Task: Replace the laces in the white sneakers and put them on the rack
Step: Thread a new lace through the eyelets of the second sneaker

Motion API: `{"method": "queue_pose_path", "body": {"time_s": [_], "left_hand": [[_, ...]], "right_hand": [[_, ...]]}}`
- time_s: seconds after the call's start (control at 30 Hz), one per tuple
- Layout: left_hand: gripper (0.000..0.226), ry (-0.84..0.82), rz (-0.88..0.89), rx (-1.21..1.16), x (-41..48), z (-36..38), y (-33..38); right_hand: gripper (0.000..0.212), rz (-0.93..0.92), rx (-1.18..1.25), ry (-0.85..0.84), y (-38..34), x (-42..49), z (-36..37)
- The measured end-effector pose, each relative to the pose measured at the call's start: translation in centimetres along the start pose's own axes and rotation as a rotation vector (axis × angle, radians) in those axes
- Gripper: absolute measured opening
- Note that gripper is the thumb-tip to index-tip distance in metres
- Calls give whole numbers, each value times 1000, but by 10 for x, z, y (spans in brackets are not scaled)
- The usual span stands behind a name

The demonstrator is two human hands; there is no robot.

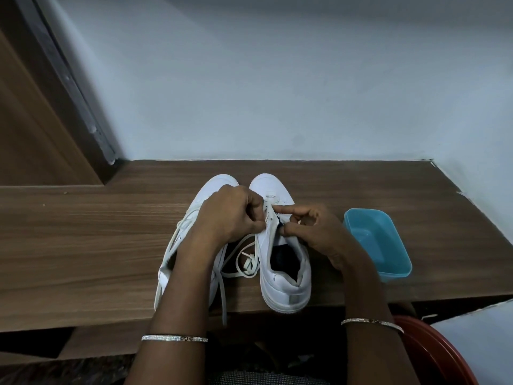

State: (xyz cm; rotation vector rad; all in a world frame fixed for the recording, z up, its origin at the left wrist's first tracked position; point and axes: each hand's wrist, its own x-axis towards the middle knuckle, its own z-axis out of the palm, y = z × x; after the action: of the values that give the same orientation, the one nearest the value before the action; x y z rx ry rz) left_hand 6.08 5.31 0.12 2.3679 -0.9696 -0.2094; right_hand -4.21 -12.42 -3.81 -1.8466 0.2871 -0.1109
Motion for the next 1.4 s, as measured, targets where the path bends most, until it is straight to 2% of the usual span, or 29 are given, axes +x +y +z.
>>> {"method": "queue_pose_path", "body": {"time_s": [0.1, 0.2, 0.33, 0.47, 0.67, 0.8, 0.9, 1.03, 1.13, 1.2, 1.27, 1.33, 1.4], "left_hand": [[21, -145, -24, -60, -3, -6, -3], [41, -104, -77, -65, -2, -4, -5], [21, 111, -142, 26, 6, 12, -5], [20, 13, -244, -152, 4, 22, -2], [26, -92, -286, -208, 4, 18, 0], [24, -56, -349, -461, 6, 16, 0], [12, -28, -340, -788, 5, 13, -1], [22, 60, -236, -1081, 3, -4, 5], [34, 64, -85, -1140, 1, -12, 5], [35, 64, -51, -1098, 1, -13, 3], [32, 85, -57, -1058, 1, -13, 4], [29, 134, -90, -1098, 0, -13, 8], [26, 215, -153, -1100, 0, -9, 8]], "right_hand": [[43, 6, 21, -1, 0, -1, -1], [44, 34, 61, 3, 2, -1, -3], [42, 53, 67, 1, 1, -4, -5], [40, 73, 103, -12, 1, -3, -5], [39, 86, 89, -22, 2, -2, -6], [33, 48, 79, 4, -5, -5, -4], [22, -36, 73, 114, -13, 0, 1], [22, -187, 10, 253, -30, 5, 15], [15, -231, -40, 187, -47, 4, 26], [13, -249, -106, 98, -52, 4, 33], [16, -262, -173, 84, -55, 5, 39], [19, -185, -11, 101, -58, 5, 42], [23, -78, 357, 121, -61, 4, 37]]}}
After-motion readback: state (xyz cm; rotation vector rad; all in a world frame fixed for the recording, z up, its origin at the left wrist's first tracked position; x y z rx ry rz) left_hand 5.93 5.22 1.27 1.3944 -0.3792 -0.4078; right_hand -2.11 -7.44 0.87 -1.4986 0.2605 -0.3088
